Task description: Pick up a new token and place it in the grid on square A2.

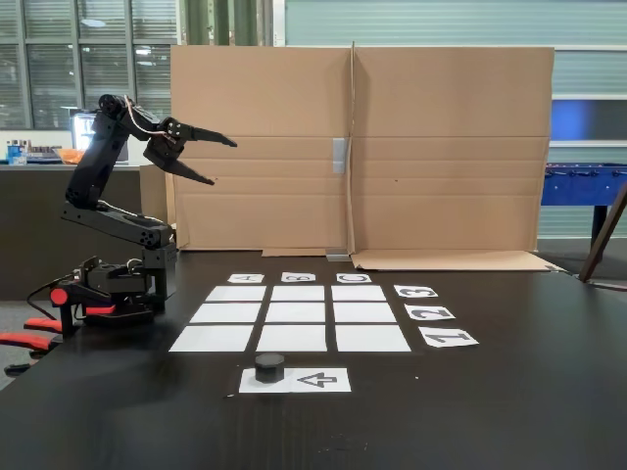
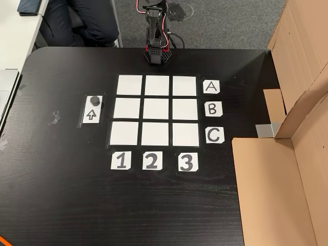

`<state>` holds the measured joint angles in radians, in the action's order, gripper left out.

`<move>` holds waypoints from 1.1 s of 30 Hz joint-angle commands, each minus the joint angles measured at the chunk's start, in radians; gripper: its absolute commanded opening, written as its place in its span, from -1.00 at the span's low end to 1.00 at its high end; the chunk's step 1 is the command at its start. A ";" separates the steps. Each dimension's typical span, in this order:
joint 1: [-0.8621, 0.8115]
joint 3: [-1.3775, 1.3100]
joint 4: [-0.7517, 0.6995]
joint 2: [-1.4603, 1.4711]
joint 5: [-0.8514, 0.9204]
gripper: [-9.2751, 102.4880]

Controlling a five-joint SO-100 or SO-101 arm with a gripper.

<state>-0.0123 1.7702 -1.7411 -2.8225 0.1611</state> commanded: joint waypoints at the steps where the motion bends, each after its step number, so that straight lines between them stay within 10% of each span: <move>1: -0.003 -0.020 -0.006 0.089 -0.005 -0.25; 33: -0.273 -0.138 0.003 0.305 0.015 -0.22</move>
<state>-0.2240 1.6981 -1.7457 -2.5694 0.1672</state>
